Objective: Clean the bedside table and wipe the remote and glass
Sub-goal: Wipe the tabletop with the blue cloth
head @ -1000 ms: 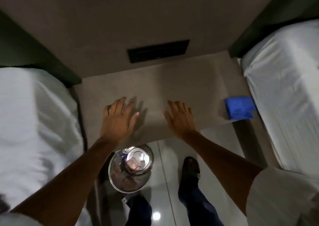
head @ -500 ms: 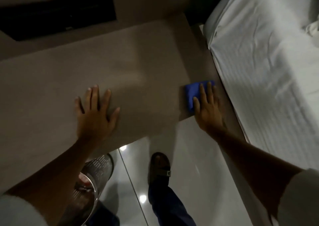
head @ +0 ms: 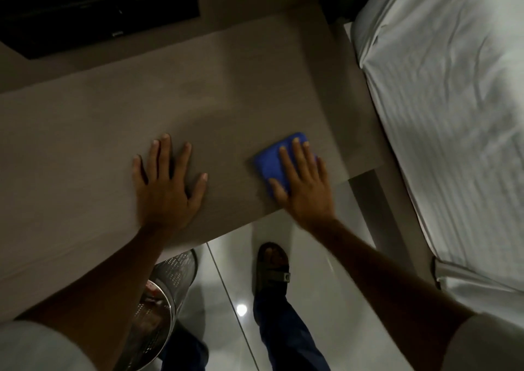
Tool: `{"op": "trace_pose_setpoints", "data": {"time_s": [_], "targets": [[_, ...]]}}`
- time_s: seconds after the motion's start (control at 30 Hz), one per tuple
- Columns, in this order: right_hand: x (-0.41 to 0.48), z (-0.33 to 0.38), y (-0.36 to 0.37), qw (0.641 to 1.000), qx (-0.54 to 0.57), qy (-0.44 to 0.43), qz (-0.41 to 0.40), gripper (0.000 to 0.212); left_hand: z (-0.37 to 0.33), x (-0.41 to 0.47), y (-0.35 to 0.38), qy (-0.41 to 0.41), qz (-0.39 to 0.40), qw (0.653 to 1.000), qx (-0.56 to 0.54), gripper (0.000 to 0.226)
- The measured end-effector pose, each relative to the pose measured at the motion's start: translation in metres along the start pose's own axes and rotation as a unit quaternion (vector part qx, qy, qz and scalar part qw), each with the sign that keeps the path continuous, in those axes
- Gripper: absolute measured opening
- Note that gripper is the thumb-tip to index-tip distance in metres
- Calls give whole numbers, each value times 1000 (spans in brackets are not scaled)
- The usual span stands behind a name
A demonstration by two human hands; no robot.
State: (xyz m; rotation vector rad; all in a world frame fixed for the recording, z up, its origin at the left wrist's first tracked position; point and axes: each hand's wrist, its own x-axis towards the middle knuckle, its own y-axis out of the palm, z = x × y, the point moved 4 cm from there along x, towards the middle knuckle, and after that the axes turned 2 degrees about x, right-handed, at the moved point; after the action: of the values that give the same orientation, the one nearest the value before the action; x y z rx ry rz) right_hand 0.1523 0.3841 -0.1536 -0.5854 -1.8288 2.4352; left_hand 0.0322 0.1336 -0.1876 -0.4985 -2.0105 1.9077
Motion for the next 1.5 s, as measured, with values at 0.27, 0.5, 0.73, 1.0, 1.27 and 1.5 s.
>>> {"op": "trace_pose_setpoints", "data": {"time_s": [0.27,0.5,0.73,1.0,1.27,1.5], "targets": [[47,-87,-47,975,1,208,-73,68,-3,0,-3,-10,8,1000,1,70],[67,41,-6,995,55,74,-42,69,-2,1,-7,-7,14,1000,13,71],[93,34,-9,997,47,-37,-56,65,-2,0,-11,-3,17,1000,6,70],[111,-44,-47,977,57,186,-85,63,-3,1,-14,-10,42,999,0,72],[118,94,-12,990,51,-129,17,74,-3,-1,-13,-6,35,999,6,72],[188,-21,-61,994,46,41,-88,61,-4,1,-16,-12,53,999,-6,72]]}}
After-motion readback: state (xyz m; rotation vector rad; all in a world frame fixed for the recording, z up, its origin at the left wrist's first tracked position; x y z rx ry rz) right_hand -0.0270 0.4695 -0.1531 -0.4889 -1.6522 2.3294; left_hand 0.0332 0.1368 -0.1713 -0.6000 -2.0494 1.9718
